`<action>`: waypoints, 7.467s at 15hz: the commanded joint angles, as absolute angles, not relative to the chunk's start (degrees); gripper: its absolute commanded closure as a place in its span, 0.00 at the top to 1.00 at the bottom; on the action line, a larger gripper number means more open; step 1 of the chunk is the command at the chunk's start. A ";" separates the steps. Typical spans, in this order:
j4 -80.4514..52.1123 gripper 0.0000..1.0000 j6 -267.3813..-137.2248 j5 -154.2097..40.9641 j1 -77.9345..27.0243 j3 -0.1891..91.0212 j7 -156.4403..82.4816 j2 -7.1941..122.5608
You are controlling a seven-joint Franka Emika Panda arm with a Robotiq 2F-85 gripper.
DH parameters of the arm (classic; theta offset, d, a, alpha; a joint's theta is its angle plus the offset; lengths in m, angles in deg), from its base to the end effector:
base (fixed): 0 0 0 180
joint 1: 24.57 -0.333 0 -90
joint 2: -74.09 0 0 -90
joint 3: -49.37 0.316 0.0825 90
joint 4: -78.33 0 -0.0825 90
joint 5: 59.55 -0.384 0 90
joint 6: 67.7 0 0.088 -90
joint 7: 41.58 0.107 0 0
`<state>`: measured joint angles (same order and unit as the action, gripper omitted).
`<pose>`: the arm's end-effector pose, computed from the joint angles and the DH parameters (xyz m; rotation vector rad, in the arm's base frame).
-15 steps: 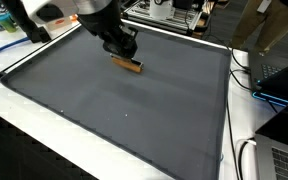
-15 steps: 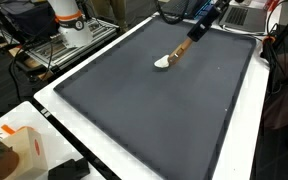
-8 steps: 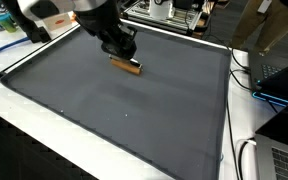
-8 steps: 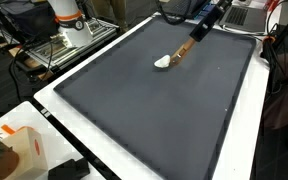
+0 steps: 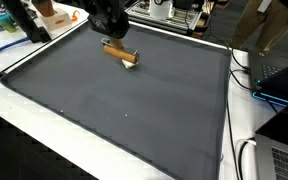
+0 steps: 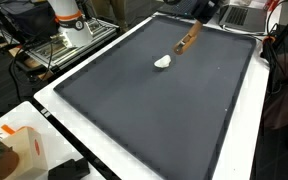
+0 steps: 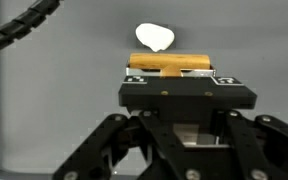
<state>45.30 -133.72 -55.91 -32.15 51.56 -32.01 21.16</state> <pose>0.7183 0.1007 0.4366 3.0111 -0.0331 -0.5143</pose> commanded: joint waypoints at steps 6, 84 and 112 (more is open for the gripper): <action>37.97 0.23 -136.60 -61.79 -29.00 51.96 -24.12 31.51; -53.51 0.23 -192.29 -73.11 -23.58 47.95 -44.74 93.25; -66.92 0.23 -222.69 -72.19 -27.06 48.25 -42.29 92.36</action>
<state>-66.99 -222.78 -72.62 -26.68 48.64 -42.65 92.36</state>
